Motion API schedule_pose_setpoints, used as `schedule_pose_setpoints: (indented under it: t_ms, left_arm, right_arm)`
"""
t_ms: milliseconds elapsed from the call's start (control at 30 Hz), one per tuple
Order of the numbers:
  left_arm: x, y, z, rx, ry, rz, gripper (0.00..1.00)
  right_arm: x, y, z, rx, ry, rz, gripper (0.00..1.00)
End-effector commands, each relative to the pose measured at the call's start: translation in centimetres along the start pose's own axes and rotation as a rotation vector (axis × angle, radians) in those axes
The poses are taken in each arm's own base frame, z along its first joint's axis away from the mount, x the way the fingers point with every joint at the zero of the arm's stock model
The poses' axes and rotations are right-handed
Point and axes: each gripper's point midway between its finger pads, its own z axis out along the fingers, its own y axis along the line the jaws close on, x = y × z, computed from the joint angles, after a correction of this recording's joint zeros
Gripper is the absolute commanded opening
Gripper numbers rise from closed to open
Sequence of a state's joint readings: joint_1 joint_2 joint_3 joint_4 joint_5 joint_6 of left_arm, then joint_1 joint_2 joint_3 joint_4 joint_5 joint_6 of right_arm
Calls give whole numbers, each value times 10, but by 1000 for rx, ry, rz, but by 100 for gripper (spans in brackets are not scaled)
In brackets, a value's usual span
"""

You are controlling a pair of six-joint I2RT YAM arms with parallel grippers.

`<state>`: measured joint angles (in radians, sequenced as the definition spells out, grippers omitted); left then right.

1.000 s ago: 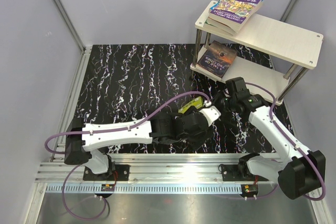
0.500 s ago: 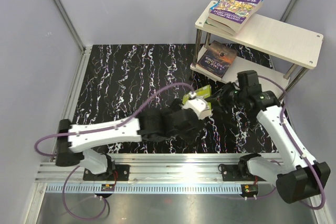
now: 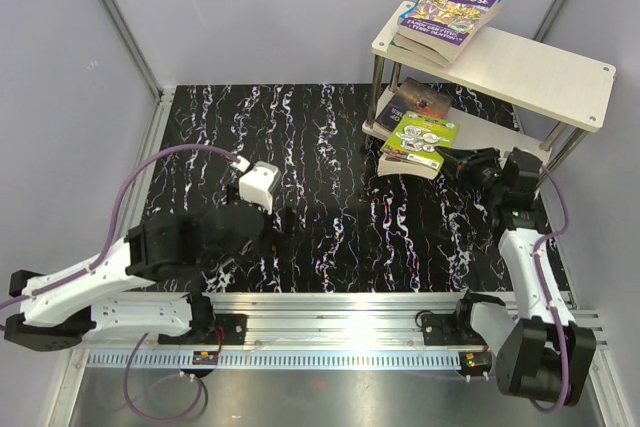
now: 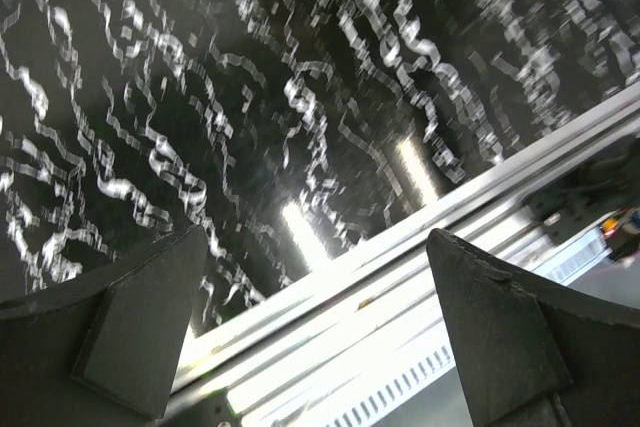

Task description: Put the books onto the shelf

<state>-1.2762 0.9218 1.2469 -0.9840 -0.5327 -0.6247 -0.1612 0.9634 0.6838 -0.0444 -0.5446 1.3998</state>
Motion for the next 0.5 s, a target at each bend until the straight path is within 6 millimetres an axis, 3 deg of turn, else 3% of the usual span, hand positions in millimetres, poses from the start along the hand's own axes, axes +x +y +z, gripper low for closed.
schedule_pose_setpoints:
  t_ms: [0,33,267,467]
  left_arm:
    - [10,15,-6,-49,11,-60,99]
    - [9,19,-11,-45,1,-81,99]
    - [15,35,-22,-76,5,-88,99]
    - [14,36,-23,-83,11,-81,99]
  right_arm:
    - [3,74,-7,-345,56,-20,0]
    - [3,82,-9,-391,55,-23,0]
    - [-17,91,4,-426,7,-40,0]
    - [-37,81,34,-366,-4,-88,0]
